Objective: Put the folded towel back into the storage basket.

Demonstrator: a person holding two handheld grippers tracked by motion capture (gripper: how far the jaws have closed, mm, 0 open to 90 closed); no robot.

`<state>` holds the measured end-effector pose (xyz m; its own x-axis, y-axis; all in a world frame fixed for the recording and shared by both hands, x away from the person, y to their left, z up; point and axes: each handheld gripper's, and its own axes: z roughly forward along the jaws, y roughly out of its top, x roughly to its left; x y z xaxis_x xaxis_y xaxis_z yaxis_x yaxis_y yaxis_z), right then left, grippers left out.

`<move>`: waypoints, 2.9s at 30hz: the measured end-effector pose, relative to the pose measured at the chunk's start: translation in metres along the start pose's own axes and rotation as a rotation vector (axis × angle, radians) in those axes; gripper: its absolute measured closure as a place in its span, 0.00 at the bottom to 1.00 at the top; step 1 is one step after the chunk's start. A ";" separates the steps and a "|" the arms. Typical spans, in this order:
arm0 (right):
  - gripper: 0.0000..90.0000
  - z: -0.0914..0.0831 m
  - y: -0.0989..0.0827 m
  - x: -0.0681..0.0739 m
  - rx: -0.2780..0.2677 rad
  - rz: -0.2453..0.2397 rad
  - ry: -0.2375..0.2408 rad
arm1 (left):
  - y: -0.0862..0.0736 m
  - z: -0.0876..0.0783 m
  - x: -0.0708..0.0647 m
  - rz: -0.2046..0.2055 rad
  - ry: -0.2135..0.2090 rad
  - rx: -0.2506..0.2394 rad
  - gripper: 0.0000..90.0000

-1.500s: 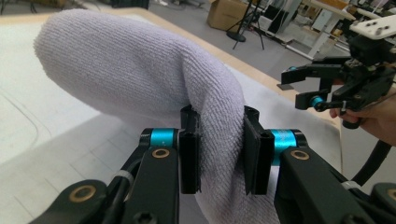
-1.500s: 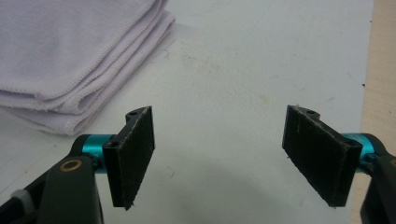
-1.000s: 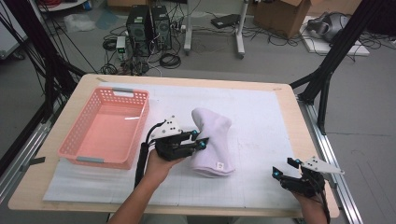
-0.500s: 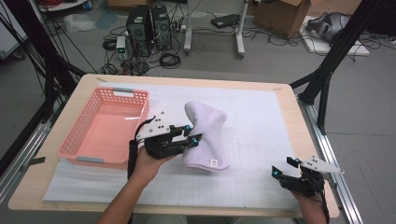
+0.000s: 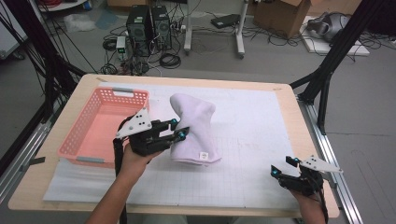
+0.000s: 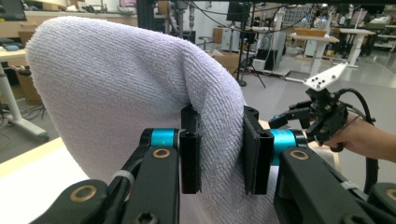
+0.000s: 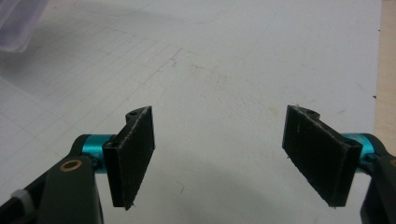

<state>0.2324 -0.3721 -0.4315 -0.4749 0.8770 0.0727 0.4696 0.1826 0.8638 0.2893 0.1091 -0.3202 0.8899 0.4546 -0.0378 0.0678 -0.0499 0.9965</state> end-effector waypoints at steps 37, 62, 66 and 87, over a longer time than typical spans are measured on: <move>0.27 0.003 0.004 0.003 -0.004 0.006 -0.013 | 0.029 -0.113 0.057 -0.011 0.143 -0.106 0.80; 0.27 0.007 0.005 0.008 0.011 0.009 -0.030 | 0.011 -0.184 0.104 -0.070 0.196 -0.144 0.80; 0.27 0.007 0.005 0.008 0.012 0.009 -0.032 | -0.001 -0.194 0.113 -0.099 0.210 -0.129 0.80; 0.27 0.012 0.005 0.013 0.024 0.002 -0.027 | -0.054 -0.206 0.144 -0.234 0.275 0.016 0.79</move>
<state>0.2376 -0.3544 -0.4319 -0.4542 0.8888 0.0607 0.4886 0.1916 0.8512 0.3213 0.3604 -0.3644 0.6949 0.6777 -0.2406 0.2639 0.0710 0.9619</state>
